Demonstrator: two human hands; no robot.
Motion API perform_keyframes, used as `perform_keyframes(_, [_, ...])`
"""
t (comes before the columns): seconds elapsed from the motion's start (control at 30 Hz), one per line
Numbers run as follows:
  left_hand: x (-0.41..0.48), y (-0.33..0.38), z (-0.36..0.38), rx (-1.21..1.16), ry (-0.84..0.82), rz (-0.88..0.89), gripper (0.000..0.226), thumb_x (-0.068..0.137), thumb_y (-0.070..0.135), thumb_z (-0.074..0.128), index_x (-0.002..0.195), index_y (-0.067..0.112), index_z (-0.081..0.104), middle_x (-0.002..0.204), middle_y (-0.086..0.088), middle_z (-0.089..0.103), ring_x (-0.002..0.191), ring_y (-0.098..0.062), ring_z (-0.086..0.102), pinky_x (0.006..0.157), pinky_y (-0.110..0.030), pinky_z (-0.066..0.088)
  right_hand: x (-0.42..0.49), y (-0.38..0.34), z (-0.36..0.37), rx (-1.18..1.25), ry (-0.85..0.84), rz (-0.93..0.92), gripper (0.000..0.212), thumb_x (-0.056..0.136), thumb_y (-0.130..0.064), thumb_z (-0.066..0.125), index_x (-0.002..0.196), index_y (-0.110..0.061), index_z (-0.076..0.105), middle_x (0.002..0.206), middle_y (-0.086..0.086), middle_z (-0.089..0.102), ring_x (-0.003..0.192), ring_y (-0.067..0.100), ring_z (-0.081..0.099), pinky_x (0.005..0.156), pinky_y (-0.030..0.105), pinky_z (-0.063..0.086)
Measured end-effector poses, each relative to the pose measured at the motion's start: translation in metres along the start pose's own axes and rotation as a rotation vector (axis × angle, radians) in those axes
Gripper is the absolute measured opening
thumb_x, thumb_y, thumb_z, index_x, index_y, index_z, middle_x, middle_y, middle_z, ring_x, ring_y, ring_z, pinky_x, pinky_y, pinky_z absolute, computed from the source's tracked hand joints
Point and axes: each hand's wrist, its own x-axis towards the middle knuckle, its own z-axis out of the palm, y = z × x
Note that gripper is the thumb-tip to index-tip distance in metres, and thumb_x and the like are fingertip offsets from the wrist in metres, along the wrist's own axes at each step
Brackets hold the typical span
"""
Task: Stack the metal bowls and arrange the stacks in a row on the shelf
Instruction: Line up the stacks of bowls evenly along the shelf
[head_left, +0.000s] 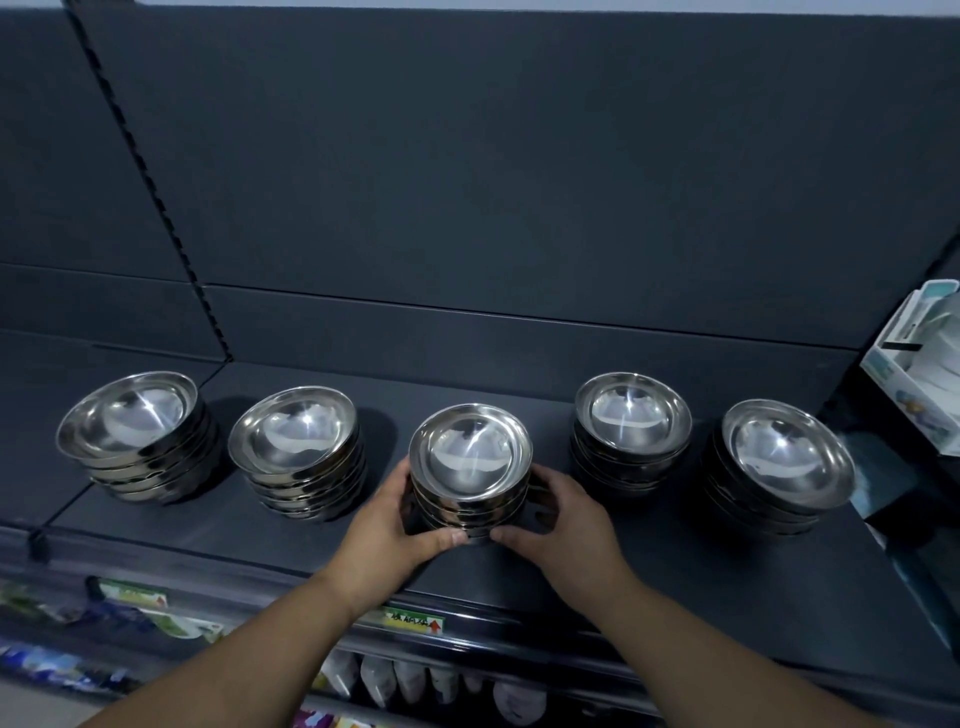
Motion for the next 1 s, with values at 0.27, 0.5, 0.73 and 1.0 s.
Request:
perform_keyframes(0.27, [-0.004,0.015,-0.008,0.017,0.011,-0.028,0.123,0.058,0.028,0.091,0.153,0.028,0.013,0.14,0.017,0.045,0.128,0.004,0.044,0.104,-0.012,0.032,-0.003,-0.01,0.0,0.032,-0.009,-0.053,0.095,0.06,-0.028,0.091,0.142,-0.03,0.041,0.129,-0.015,0.05,0.117,-0.002,0.051,0.098,0.013,0.04])
perform_keyframes(0.5, [-0.002,0.022,-0.012,0.005,0.0,0.0,0.116,0.058,0.043,0.087,0.151,0.031,0.018,0.139,0.019,0.048,0.129,0.004,0.044,0.111,-0.022,0.035,-0.002,-0.019,-0.003,0.095,-0.004,-0.095,0.09,0.064,-0.02,0.089,0.138,-0.04,0.041,0.121,-0.025,0.057,0.111,-0.023,0.048,0.091,-0.002,0.035])
perform_keyframes(0.73, [0.005,0.023,-0.018,-0.055,-0.082,-0.024,0.112,0.05,0.044,0.089,0.144,0.035,0.028,0.131,0.016,0.059,0.124,0.0,0.052,0.114,-0.038,0.036,-0.005,-0.018,0.005,0.11,0.042,-0.073,0.088,0.065,-0.021,0.088,0.14,-0.034,0.044,0.125,-0.018,0.06,0.114,-0.011,0.054,0.095,0.006,0.041])
perform_keyframes(1.0, [-0.004,0.049,-0.02,0.171,0.058,0.041,0.12,0.062,0.032,0.088,0.153,0.029,0.009,0.143,0.022,0.028,0.132,0.006,0.025,0.106,-0.014,0.021,-0.013,-0.013,-0.01,-0.003,0.033,0.027,0.097,0.062,-0.029,0.09,0.144,-0.024,0.04,0.131,-0.014,0.051,0.118,0.003,0.053,0.099,0.013,0.04])
